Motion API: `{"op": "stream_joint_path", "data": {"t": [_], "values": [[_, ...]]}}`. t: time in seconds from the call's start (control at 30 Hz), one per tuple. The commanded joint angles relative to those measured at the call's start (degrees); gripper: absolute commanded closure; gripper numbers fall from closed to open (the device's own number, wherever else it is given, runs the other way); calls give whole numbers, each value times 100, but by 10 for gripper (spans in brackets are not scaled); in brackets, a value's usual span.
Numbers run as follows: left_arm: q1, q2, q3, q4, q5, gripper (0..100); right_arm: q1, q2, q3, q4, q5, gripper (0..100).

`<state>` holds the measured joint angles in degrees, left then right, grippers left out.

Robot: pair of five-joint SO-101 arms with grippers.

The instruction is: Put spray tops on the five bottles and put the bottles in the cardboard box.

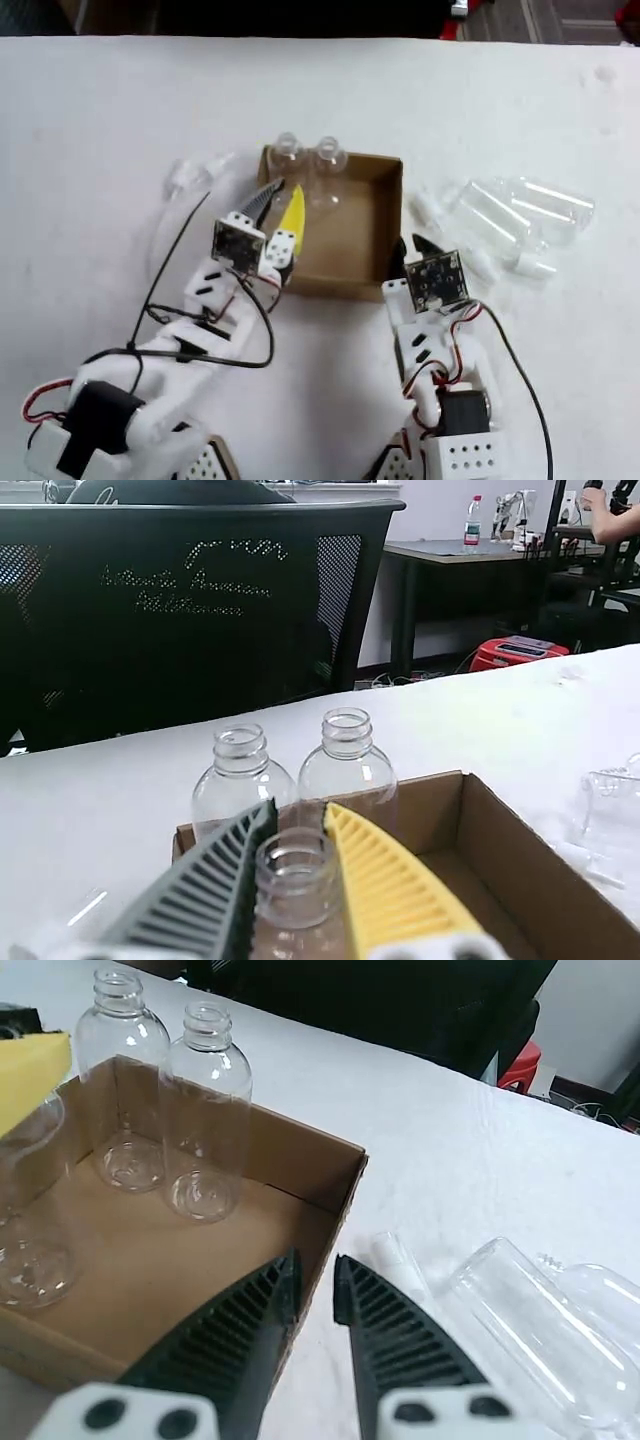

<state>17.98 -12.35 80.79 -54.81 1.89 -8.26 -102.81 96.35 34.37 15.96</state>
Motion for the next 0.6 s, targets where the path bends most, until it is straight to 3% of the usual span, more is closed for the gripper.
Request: {"op": "stream_joint_path", "data": {"t": [0.0, 0.4, 0.57], "values": [[-40, -4, -290, -167, -53, 976, 31, 13, 53, -13, 70, 956], [-251, -4, -290, -176, -26, 969, 31, 13, 53, -13, 70, 956], [-268, -4, -255, -141, 220, 837, 31, 13, 53, -13, 70, 956]]}}
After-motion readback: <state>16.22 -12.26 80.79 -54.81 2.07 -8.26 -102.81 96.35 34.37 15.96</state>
